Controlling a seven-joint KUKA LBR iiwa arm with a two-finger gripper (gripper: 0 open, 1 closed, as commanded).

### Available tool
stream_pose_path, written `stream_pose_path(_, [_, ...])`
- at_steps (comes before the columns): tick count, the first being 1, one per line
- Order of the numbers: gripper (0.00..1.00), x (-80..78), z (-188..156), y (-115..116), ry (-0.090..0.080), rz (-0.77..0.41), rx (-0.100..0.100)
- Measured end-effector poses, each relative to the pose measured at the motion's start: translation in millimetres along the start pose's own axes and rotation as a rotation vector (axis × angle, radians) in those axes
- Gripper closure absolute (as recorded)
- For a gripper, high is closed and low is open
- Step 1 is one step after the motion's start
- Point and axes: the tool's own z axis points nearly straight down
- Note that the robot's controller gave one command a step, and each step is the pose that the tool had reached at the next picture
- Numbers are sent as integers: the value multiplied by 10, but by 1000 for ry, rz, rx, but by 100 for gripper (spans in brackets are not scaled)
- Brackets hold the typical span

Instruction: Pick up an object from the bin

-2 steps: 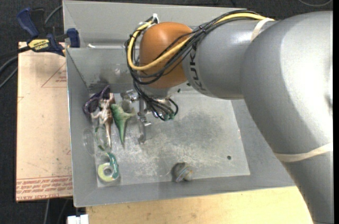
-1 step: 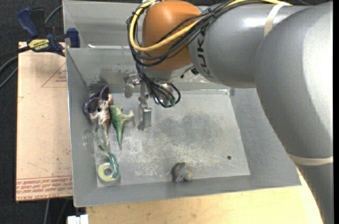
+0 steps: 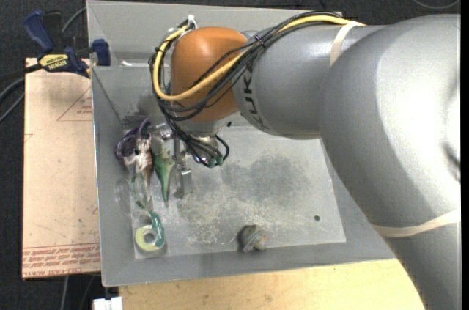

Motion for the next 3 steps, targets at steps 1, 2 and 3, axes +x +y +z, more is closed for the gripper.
stream_pose_path(1, [0,-165,255,-60,-14,298,-3])
stream_pose_path(2, [100,41,216,-153,-21,259,-5])
stream_pose_path(3, [100,41,217,-153,-21,259,-5])
